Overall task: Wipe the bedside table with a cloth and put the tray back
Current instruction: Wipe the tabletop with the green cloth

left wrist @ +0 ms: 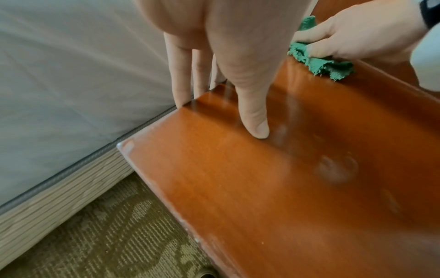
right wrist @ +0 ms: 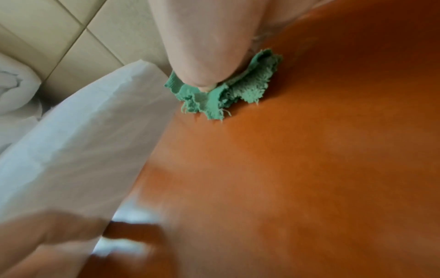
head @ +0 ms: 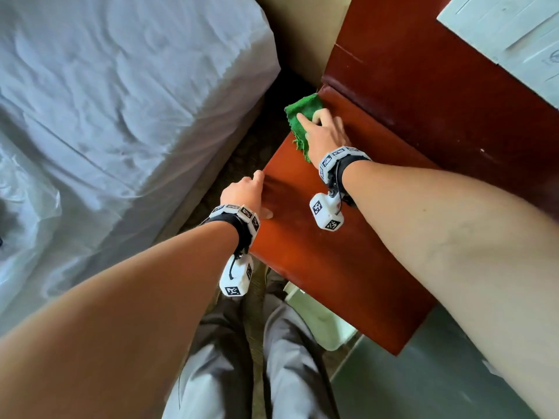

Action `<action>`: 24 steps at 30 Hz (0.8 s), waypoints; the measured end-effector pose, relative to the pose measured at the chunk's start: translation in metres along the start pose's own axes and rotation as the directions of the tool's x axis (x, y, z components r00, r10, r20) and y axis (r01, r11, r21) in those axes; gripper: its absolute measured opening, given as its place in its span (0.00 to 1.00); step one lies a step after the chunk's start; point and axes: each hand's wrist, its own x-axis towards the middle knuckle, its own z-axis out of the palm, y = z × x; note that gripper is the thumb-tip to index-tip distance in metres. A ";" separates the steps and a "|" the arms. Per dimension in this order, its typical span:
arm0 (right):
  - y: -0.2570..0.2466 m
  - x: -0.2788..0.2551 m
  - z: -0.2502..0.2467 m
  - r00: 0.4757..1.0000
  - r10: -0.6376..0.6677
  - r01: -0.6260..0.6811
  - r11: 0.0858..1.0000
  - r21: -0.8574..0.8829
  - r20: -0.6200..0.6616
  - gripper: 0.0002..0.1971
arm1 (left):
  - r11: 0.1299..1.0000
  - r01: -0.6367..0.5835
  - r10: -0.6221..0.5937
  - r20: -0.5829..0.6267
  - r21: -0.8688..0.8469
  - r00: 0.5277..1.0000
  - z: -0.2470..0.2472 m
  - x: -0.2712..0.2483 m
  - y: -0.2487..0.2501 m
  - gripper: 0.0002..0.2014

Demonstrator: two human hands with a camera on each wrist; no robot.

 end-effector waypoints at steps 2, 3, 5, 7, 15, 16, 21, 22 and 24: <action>0.010 0.012 -0.006 1.000 0.016 -0.016 1.000 0.020 -0.009 0.31 | 1.000 0.002 -0.002 0.000 -0.005 1.000 -0.001 0.001 0.002 0.44; 0.015 0.017 -0.009 1.000 0.024 -0.023 0.999 0.031 -0.016 0.31 | 1.000 -0.001 0.001 0.002 -0.006 1.000 -0.002 0.001 0.002 0.44; 0.023 0.027 -0.015 0.998 0.051 -0.049 0.998 0.039 -0.031 0.31 | 1.000 -0.009 0.009 0.006 0.002 1.000 -0.004 0.001 0.002 0.44; 0.030 0.032 -0.020 0.996 0.081 -0.080 0.996 0.029 -0.038 0.31 | 1.000 -0.011 0.011 0.013 0.009 1.000 -0.004 0.001 0.002 0.46; 0.050 -0.010 -0.010 0.931 0.336 -0.314 0.936 0.160 -0.140 0.31 | 1.000 0.008 -0.008 0.011 -0.004 1.000 -0.007 -0.002 0.006 0.46; 0.059 -0.020 -0.009 0.921 0.362 -0.341 0.928 0.150 -0.148 0.31 | 1.000 0.009 -0.009 0.010 -0.007 1.000 -0.007 -0.002 0.006 0.46; 0.074 -0.028 -0.018 0.936 0.343 -0.341 0.939 0.032 -0.078 0.33 | 1.000 0.003 -0.003 -0.002 -0.014 1.000 -0.007 -0.002 0.003 0.45; 0.069 -0.023 -0.018 0.939 0.338 -0.338 0.941 0.013 -0.069 0.34 | 1.000 0.000 0.000 -0.007 -0.012 1.000 -0.007 -0.002 0.003 0.45; 0.056 -0.011 -0.017 0.952 0.300 -0.303 0.953 -0.033 -0.059 0.35 | 1.000 -0.011 0.011 -0.014 -0.009 1.000 -0.006 -0.003 0.003 0.44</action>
